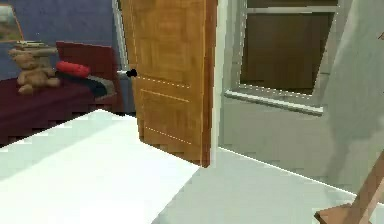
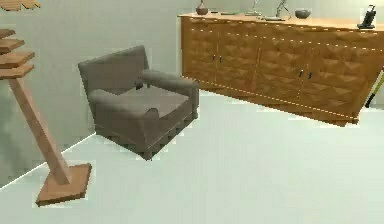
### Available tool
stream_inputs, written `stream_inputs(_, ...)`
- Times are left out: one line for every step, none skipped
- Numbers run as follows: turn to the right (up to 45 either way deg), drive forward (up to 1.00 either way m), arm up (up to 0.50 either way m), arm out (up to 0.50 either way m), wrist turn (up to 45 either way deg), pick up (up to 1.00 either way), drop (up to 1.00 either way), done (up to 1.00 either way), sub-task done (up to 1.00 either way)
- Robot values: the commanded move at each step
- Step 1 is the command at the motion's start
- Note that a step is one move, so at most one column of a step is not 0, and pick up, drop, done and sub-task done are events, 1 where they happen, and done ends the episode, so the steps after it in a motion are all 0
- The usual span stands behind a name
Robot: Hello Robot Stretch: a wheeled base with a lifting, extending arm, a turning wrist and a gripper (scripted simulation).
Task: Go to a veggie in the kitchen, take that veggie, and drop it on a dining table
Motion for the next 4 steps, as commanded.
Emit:
stream_inputs(-33.0, 0.00, 0.00, 0.00, 0.0, 0.00, 0.00, 0.00, 0.00)
stream_inputs(0.0, 0.55, 0.00, 0.00, 0.0, 0.00, 0.00, 0.00, 0.00)
stream_inputs(-18.0, 0.00, 0.00, 0.00, 0.0, 0.00, 0.00, 0.00, 0.00)
stream_inputs(-3.0, 0.00, 0.00, 0.00, 0.0, 0.00, 0.00, 0.00, 0.00)
